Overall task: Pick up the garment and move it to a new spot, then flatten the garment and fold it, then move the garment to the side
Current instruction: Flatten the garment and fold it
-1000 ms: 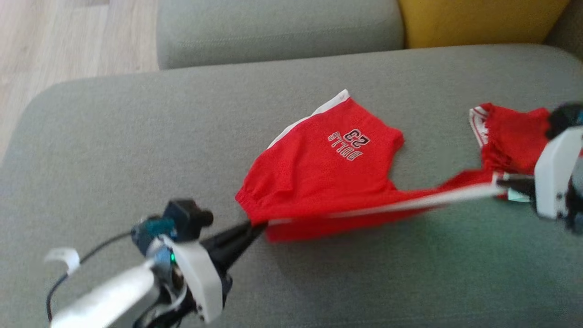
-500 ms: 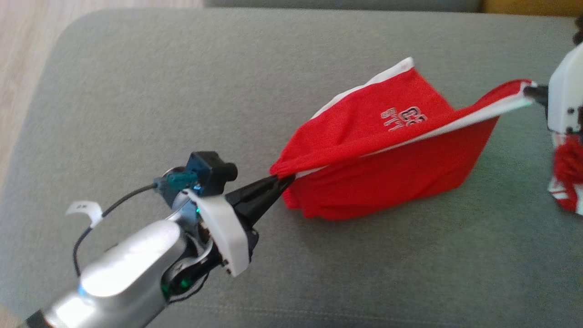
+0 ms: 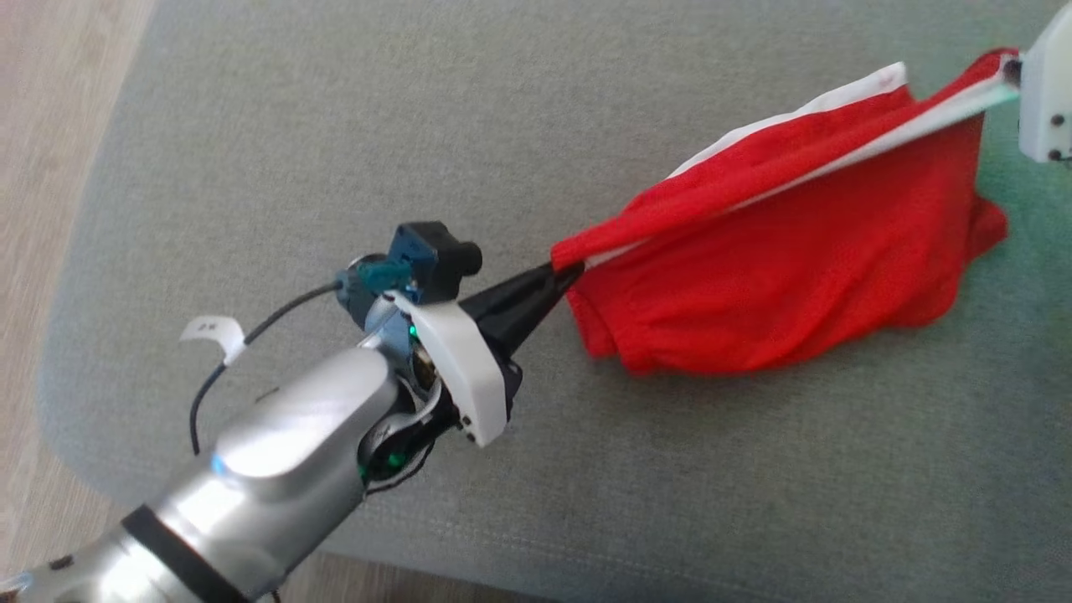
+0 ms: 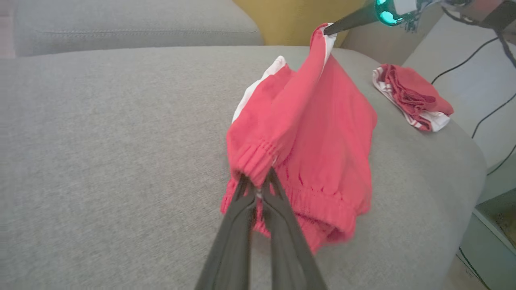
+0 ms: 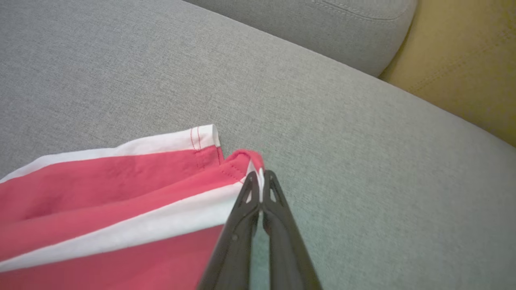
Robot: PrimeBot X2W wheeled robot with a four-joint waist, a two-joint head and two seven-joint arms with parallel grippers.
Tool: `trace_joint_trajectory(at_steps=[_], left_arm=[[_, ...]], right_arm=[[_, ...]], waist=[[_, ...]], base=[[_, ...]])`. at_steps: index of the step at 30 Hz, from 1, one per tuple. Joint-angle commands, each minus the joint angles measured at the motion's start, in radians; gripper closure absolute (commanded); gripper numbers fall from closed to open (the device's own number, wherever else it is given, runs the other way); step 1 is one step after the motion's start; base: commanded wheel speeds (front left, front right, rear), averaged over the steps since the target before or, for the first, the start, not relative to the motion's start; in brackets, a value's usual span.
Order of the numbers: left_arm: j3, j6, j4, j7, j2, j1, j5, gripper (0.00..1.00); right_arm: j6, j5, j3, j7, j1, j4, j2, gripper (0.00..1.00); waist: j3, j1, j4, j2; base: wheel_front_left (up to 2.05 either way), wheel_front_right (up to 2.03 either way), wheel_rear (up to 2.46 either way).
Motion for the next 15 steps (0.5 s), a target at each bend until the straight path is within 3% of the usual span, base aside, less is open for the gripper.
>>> trace_joint_trajectory(at_steps=[1,6,7,8,9,10,11,15], left_arm=[[0.03,-0.004,0.01,-0.018,0.008,-0.063,-0.016,1.0],[0.015,-0.006,0.081,-0.047,-0.025,-0.095,-0.025,1.0],[0.01,-0.006,0.093,-0.054,-0.031,-0.101,-0.026,0.76],[0.002,-0.007,0.105,-0.058,-0.036,-0.107,-0.022,0.0],[0.002,-0.007,0.105,-0.058,-0.036,-0.107,-0.022,0.0],[-0.004,-0.007,0.117,-0.064,-0.04,-0.113,-0.02,0.0],[-0.004,-0.007,0.131,-0.073,-0.044,-0.119,-0.019,0.0],[0.014,-0.007,0.184,-0.112,-0.061,-0.13,-0.018,0.0]], right_arm=[[0.002,-0.014,0.019,-0.033,-0.052,-0.007,0.003,1.0],[0.002,-0.023,0.072,-0.094,-0.094,0.05,0.01,1.0],[0.002,-0.025,0.086,-0.103,-0.098,0.059,0.01,1.0],[0.002,-0.027,0.098,-0.113,-0.104,0.069,0.008,1.0],[0.002,-0.027,0.098,-0.113,-0.104,0.069,0.008,1.0],[0.002,-0.031,0.106,-0.129,-0.11,0.079,0.006,0.7],[0.002,-0.034,0.107,-0.143,-0.116,0.095,0.006,0.0],[0.002,-0.043,0.125,-0.191,-0.125,0.148,0.021,0.0]], waist=[[0.032,0.0,0.025,0.0],[0.056,0.0,0.036,0.0],[0.06,0.0,0.037,0.0],[0.063,0.0,0.037,0.0],[0.063,0.0,0.037,0.0],[0.066,0.0,0.037,0.0],[0.068,0.0,0.036,0.0],[0.068,0.0,0.027,0.0]], base=[[0.0,0.0,0.0],[0.0,0.0,0.0],[0.0,0.0,0.0],[0.0,0.0,0.0],[0.0,0.0,0.0],[0.0,0.0,0.0],[0.0,0.0,0.0],[0.0,0.0,0.0]])
